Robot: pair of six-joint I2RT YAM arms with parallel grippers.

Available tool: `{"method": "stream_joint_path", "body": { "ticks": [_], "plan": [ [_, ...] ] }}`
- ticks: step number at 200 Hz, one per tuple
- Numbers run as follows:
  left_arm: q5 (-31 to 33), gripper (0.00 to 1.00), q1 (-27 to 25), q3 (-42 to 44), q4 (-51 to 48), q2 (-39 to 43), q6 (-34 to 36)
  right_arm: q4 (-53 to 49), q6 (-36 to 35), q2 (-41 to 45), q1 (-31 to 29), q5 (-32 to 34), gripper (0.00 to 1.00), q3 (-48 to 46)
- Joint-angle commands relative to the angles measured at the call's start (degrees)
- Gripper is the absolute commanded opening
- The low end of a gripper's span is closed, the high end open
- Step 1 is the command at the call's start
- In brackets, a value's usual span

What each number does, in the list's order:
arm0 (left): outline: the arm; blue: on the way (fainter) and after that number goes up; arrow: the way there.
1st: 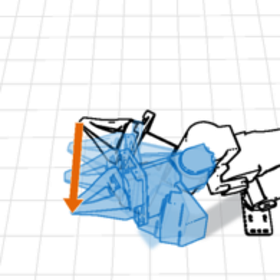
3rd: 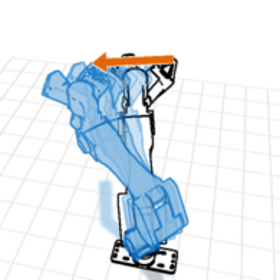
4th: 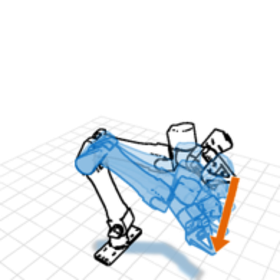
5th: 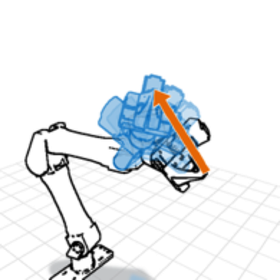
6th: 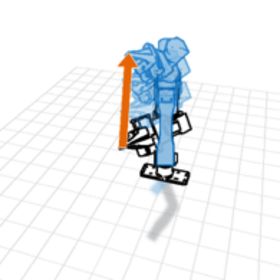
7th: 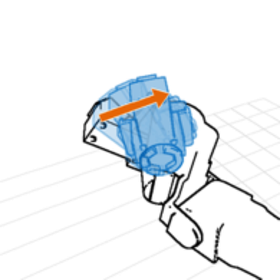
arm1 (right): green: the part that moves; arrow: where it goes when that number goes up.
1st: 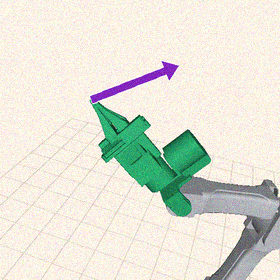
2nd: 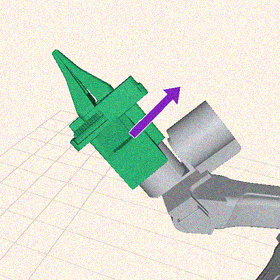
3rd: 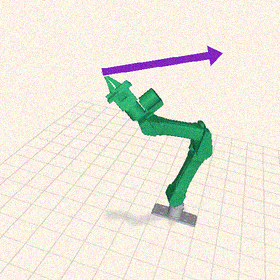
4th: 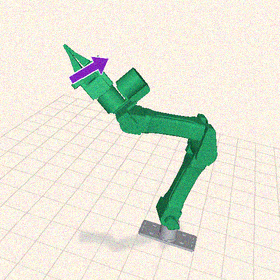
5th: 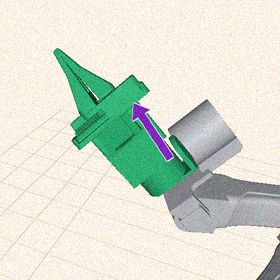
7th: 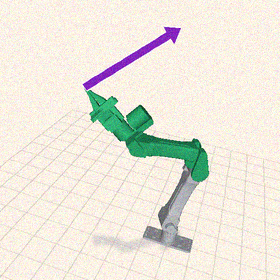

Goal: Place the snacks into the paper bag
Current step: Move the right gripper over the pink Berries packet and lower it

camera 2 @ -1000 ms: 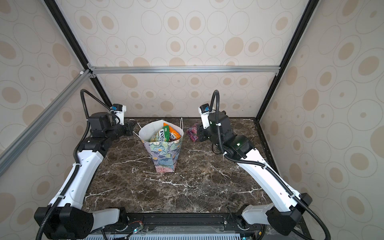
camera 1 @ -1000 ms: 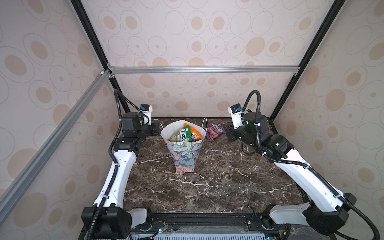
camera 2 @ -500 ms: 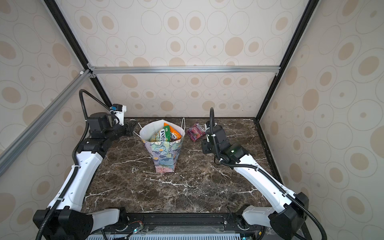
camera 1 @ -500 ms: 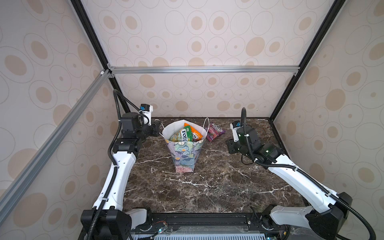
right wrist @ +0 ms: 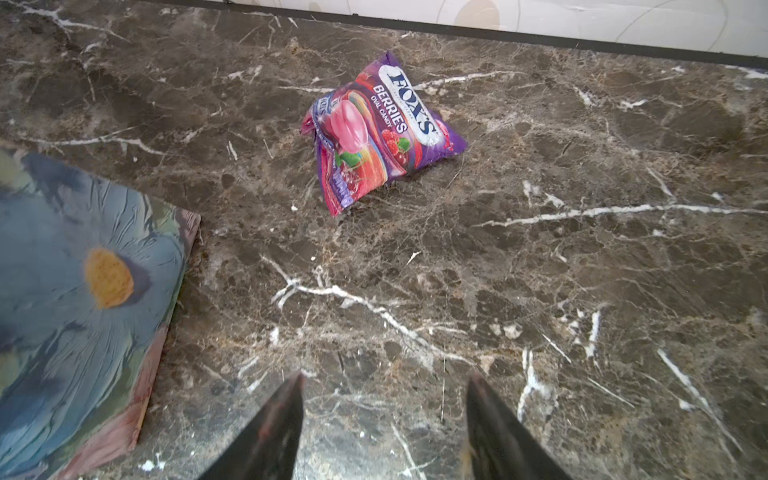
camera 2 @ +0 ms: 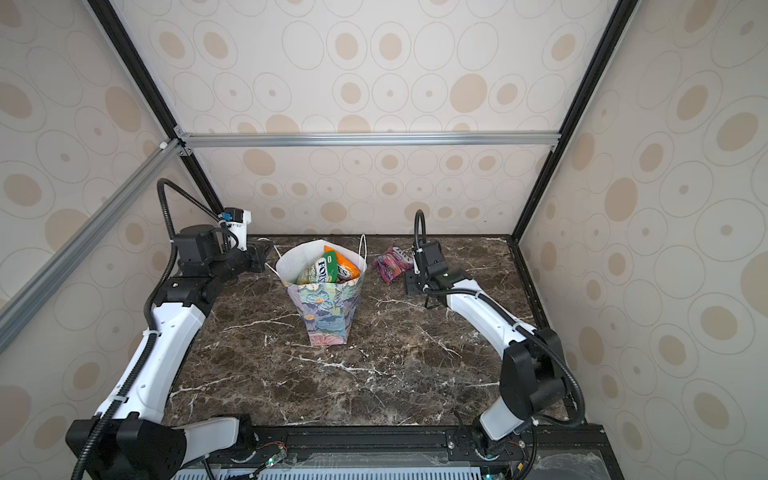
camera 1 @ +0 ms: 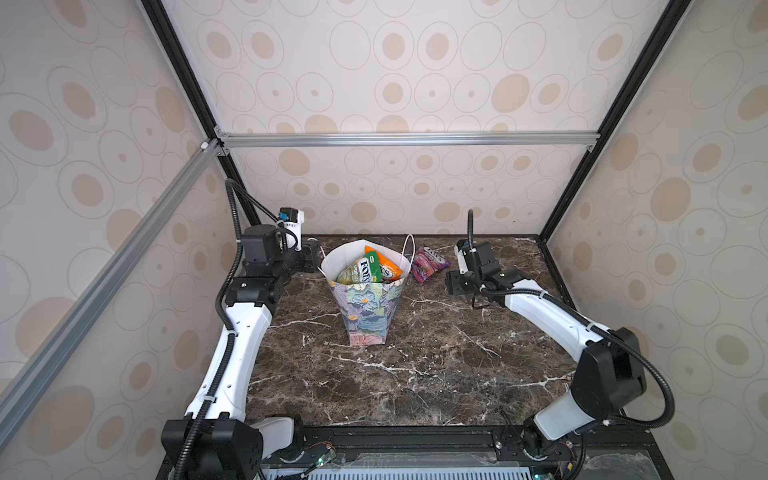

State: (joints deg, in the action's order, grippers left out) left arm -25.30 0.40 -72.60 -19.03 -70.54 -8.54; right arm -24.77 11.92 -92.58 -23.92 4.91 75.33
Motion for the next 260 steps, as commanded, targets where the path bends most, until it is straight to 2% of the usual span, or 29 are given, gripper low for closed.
{"method": "stream_joint_path", "body": {
  "ticks": [1,16,39,79,173,227,260],
  "plan": [
    [1.4,0.02,0.2,-2.6,5.3,2.1,1.1,0.9,-2.4,-3.3,1.2,-3.6,0.66,5.5],
    [1.7,0.02,0.2,-2.9,5.0,1.9,1.3,-0.5,-4.0,-7.0,2.2,-4.4,0.68,9.2],
    [1.4,0.02,0.2,-2.9,5.0,1.7,1.4,-4.6,-9.7,-13.1,2.6,-6.1,0.79,16.0],
    [1.9,0.02,0.2,-3.1,4.4,1.3,1.6,-10.2,-15.1,-23.4,2.5,-6.2,0.84,27.8],
    [1.9,0.02,0.2,-3.0,4.5,1.0,1.6,-10.8,-13.1,-38.8,2.5,-5.3,0.86,42.5],
    [2.0,0.02,0.2,-3.3,4.0,1.0,1.9,-16.3,-13.0,-49.9,2.1,-4.7,0.87,58.8],
    [1.9,0.02,0.2,-3.3,4.1,1.1,1.9,-18.6,-12.8,-54.6,1.8,-3.7,0.88,64.5]
  ]
}}
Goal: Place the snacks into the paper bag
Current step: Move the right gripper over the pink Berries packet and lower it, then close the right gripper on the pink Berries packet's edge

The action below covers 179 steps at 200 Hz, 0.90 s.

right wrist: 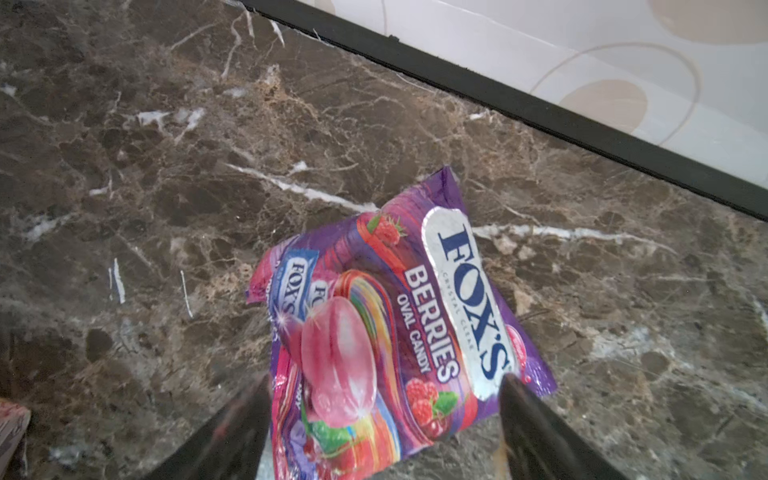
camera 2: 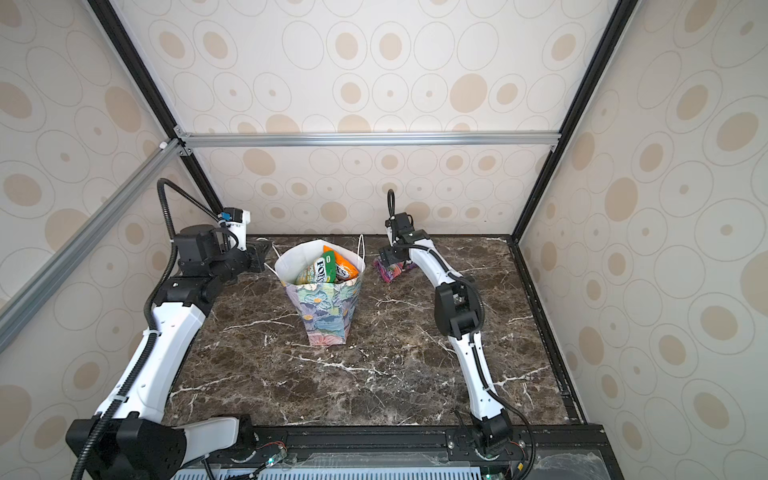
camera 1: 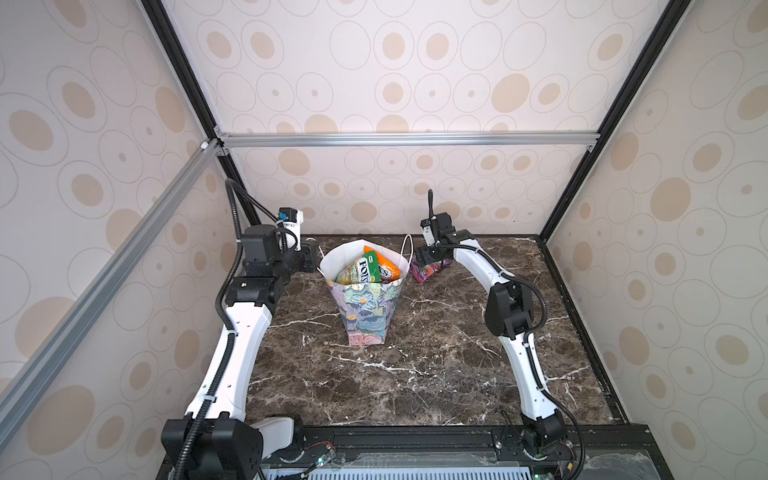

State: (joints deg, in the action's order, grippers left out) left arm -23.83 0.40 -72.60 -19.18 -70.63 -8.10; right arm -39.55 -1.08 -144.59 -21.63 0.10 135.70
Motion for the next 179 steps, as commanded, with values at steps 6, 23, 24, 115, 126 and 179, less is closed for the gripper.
{"method": "stream_joint_path", "body": {
  "ticks": [6,23,24,115,126,179],
  "plan": [
    [0.4,0.02,0.2,-3.3,4.2,1.2,1.4,-4.5,0.4,-3.2,-0.5,1.4,0.87,4.8],
    [0.4,0.02,0.2,-3.3,4.3,1.2,1.4,-5.6,0.6,-4.1,-0.5,2.1,0.85,5.4],
    [0.4,0.02,0.2,-3.3,4.2,1.2,1.4,-5.6,0.6,-4.2,-0.5,2.1,0.85,5.3],
    [0.6,0.02,0.2,-3.3,4.1,1.2,1.6,-6.2,1.2,-0.1,-0.5,0.2,0.46,-5.7],
    [0.6,0.02,0.2,-3.4,4.1,1.3,1.7,-6.0,1.4,1.0,-0.5,0.1,0.41,-8.3],
    [0.8,0.02,0.2,-3.3,4.0,1.5,1.8,-1.8,4.6,10.2,-0.5,-0.8,0.22,-23.9]
  ]
}}
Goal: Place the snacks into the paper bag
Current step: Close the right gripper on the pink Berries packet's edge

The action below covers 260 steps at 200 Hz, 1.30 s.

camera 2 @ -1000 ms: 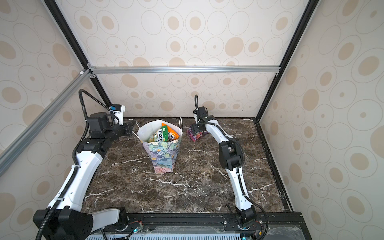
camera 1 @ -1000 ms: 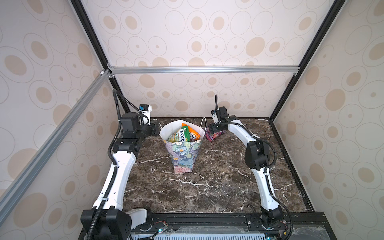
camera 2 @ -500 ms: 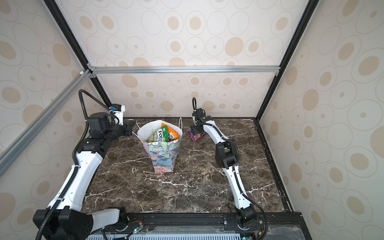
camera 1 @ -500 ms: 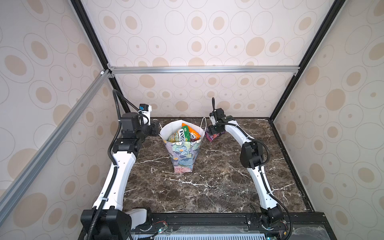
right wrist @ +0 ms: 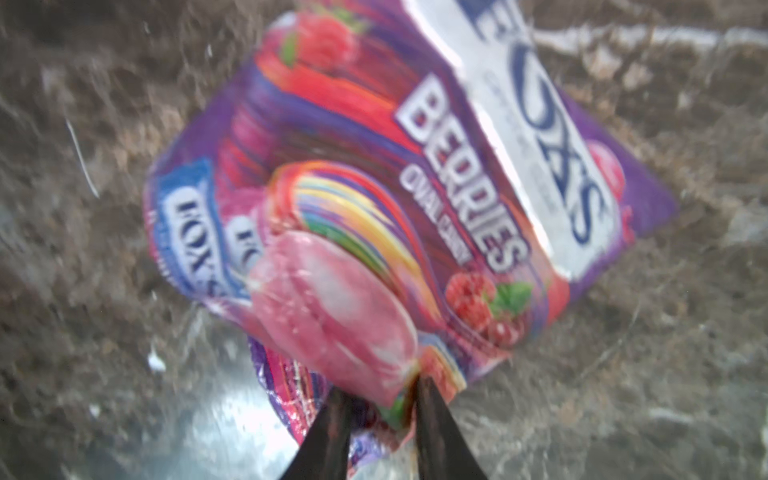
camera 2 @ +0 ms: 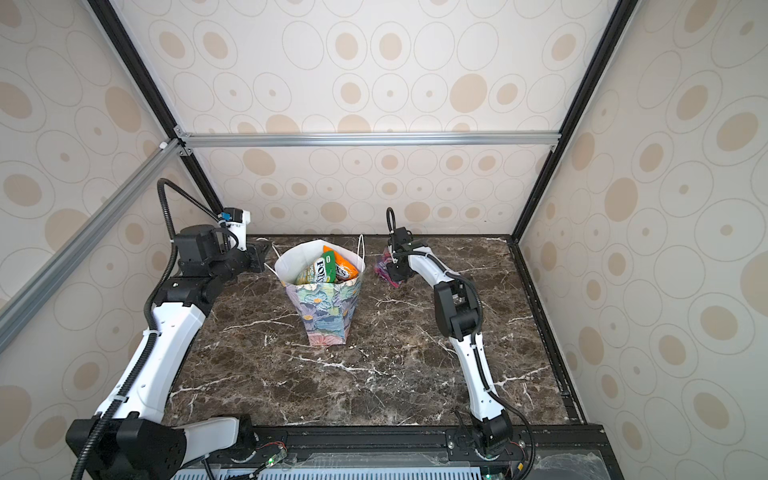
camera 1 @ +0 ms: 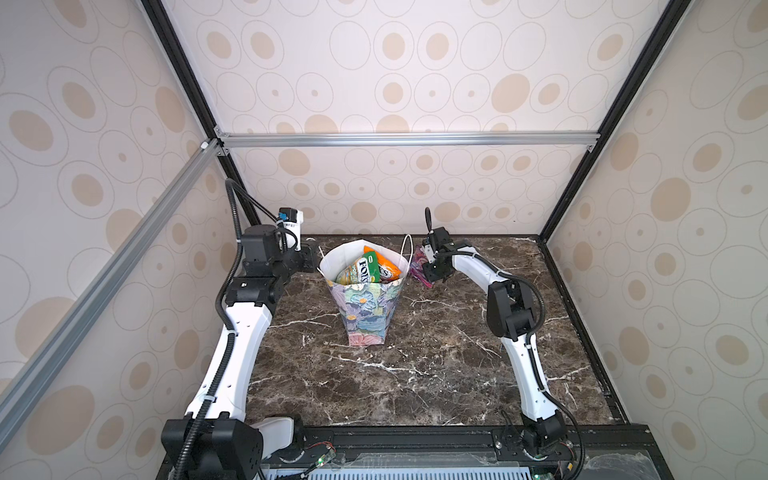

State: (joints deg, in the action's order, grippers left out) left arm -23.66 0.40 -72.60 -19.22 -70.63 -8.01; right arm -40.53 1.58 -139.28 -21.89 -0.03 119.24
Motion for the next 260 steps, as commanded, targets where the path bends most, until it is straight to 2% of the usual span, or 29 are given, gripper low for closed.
{"method": "stream_joint_path", "body": {
  "ticks": [1,47,81,89,100,117,126,140,165,224,260],
  "plan": [
    [0.6,0.02,0.2,-3.3,4.1,1.4,1.7,-0.6,2.0,5.0,-0.3,-0.8,0.22,-7.8],
    [0.7,0.02,0.2,-3.3,4.2,1.8,1.7,4.6,5.8,17.8,-0.4,-1.0,0.20,-26.7],
    [0.5,0.02,0.2,-3.3,4.2,1.8,1.6,5.3,7.6,28.3,-0.4,1.9,0.21,-38.1],
    [0.5,0.02,0.2,-3.3,4.2,1.8,1.6,5.7,8.2,31.0,-0.4,2.0,0.25,-40.3],
    [0.6,0.02,0.2,-3.3,4.3,1.7,1.6,7.3,9.0,34.9,-0.3,1.3,0.40,-43.3],
    [0.4,0.02,0.2,-3.3,4.2,1.7,1.6,11.6,9.9,39.3,-0.3,-0.7,0.50,-47.3],
    [0.5,0.02,0.2,-3.3,4.2,1.7,1.6,13.8,10.3,40.4,-0.3,-1.8,0.59,-48.4],
    [0.6,0.02,0.2,-3.3,4.2,1.8,1.6,15.5,11.0,39.7,-0.4,-2.4,0.67,-48.3],
    [0.7,0.02,0.2,-3.2,4.2,2.0,1.6,16.4,11.7,35.0,-0.4,-4.4,0.72,-45.1],
    [0.3,0.02,0.2,-3.2,4.5,2.1,1.5,16.9,12.7,25.5,-0.6,-4.0,0.73,-37.1],
    [0.5,0.02,0.2,-3.2,4.5,2.3,1.6,16.4,12.4,23.3,-1.2,-0.6,0.74,-35.4]
  ]
}}
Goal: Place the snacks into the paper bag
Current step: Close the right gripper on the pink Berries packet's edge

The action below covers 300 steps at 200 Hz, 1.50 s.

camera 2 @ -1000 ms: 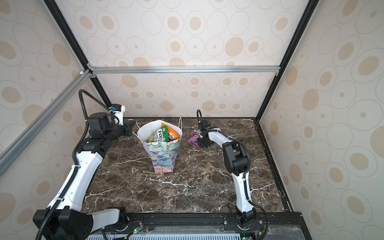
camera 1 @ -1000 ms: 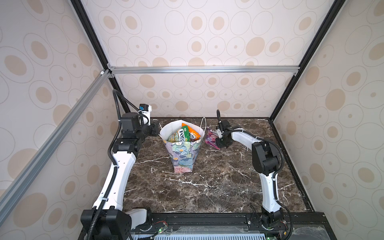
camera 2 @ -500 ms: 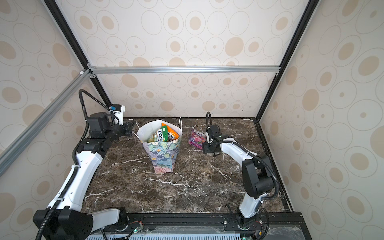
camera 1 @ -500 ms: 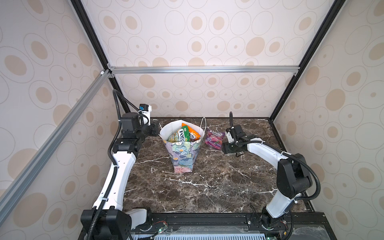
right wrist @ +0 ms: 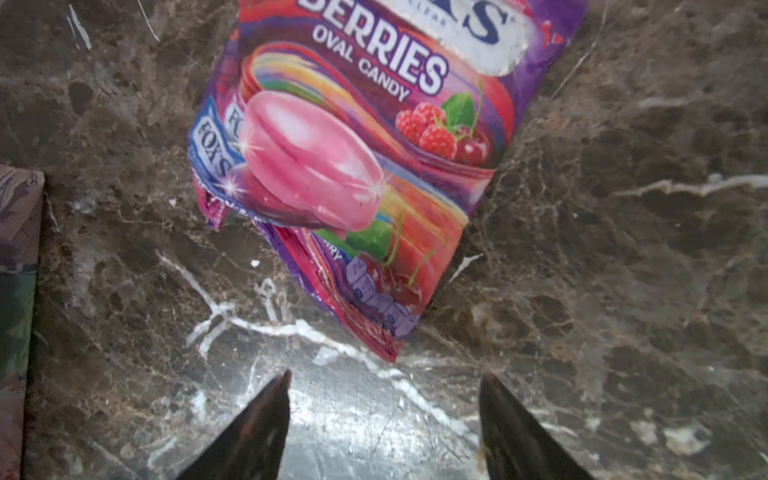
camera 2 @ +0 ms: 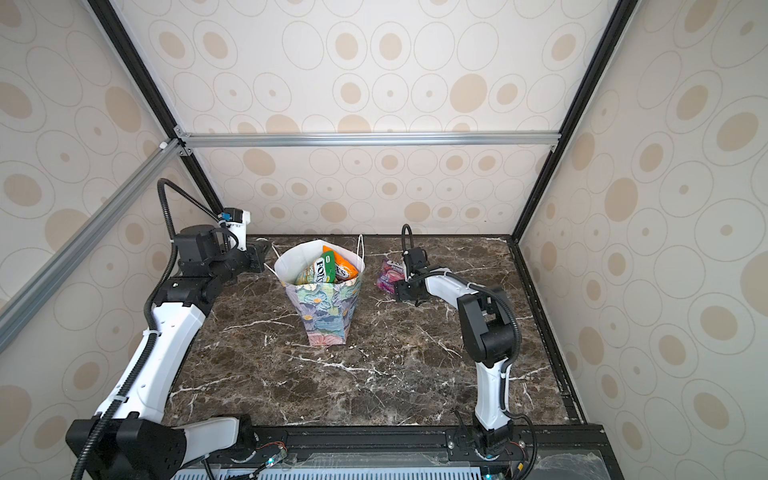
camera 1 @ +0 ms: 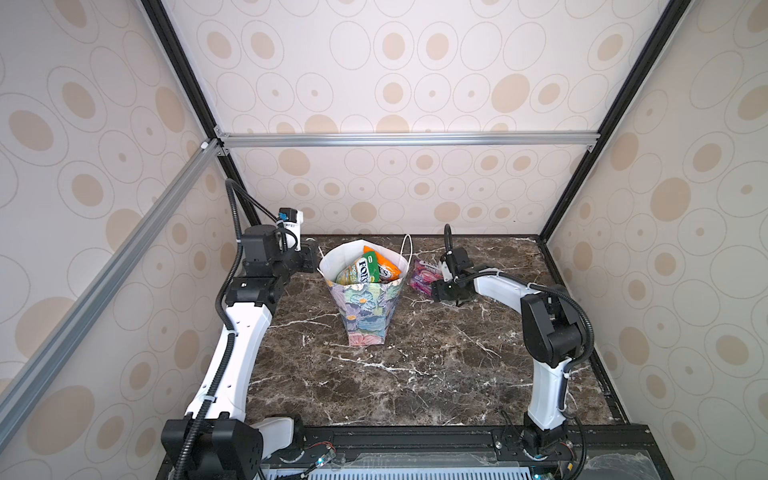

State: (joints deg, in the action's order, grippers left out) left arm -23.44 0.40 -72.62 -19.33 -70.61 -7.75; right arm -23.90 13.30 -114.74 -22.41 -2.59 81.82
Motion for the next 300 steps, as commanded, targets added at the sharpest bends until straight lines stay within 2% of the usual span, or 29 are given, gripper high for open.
{"method": "stream_joint_path", "body": {
  "ticks": [1,131,195,261,293,300],
  "plan": [
    [0.2,0.02,0.2,-3.1,4.6,2.3,1.3,-0.3,0.7,-1.2,-0.7,1.9,0.74,2.0],
    [0.3,0.02,0.2,-3.1,4.5,2.1,1.4,-0.9,1.2,-7.6,-1.9,4.7,0.74,5.7],
    [0.4,0.02,0.2,-3.1,4.4,2.1,1.4,-0.8,2.2,-9.4,-2.1,6.6,0.66,6.9],
    [0.7,0.02,0.2,-3.1,4.4,2.1,1.5,0.2,3.3,-9.5,-2.2,7.3,0.19,6.4],
    [0.8,0.02,0.2,-3.1,4.3,2.1,1.7,0.4,3.4,-9.2,-2.1,7.2,0.00,6.2],
    [0.8,0.02,0.2,-3.1,4.5,2.2,1.7,0.5,3.4,-8.9,-2.2,7.2,0.00,6.2]
  ]
}}
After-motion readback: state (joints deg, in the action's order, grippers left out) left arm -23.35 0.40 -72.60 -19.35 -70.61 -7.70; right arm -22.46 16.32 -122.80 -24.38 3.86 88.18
